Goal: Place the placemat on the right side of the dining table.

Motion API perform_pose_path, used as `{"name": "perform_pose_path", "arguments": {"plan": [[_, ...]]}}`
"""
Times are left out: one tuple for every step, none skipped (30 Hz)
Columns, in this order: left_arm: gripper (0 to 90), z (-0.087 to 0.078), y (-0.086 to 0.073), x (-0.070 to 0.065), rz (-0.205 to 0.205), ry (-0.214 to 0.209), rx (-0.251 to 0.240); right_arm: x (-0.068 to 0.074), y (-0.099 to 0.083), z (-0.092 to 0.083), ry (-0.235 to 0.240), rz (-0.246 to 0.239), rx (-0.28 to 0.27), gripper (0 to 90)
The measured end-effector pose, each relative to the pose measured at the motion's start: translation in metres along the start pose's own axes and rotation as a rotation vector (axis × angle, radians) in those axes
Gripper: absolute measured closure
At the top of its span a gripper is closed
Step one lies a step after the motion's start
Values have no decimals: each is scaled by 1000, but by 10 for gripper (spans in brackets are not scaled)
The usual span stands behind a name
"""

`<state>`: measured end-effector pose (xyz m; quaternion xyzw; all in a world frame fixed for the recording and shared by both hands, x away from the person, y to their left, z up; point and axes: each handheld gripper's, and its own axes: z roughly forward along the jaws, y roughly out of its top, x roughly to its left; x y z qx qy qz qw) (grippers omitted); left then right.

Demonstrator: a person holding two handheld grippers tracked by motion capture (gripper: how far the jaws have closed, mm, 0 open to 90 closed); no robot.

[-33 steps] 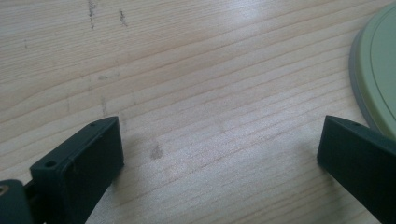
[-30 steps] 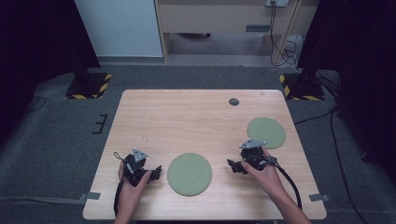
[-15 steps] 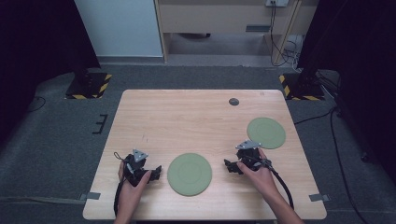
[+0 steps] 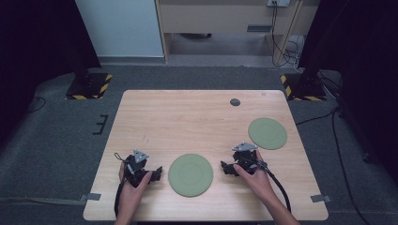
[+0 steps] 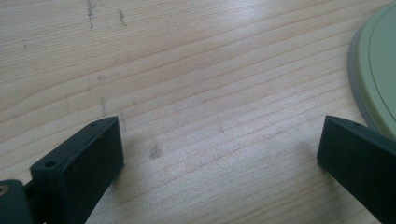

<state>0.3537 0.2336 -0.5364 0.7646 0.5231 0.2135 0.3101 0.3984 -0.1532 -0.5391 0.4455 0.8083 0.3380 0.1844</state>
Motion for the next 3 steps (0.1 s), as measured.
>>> {"name": "perform_pose_path", "arguments": {"plan": [[0, 0, 0, 0, 0, 0, 0, 1, 0, 0, -14, 16, 7, 3], [0, 0, 0, 0, 0, 0, 0, 1, 0, 0, -20, 25, 8, 4], [0, 0, 0, 0, 0, 0, 0, 1, 0, 0, -20, 25, 8, 4]]}}
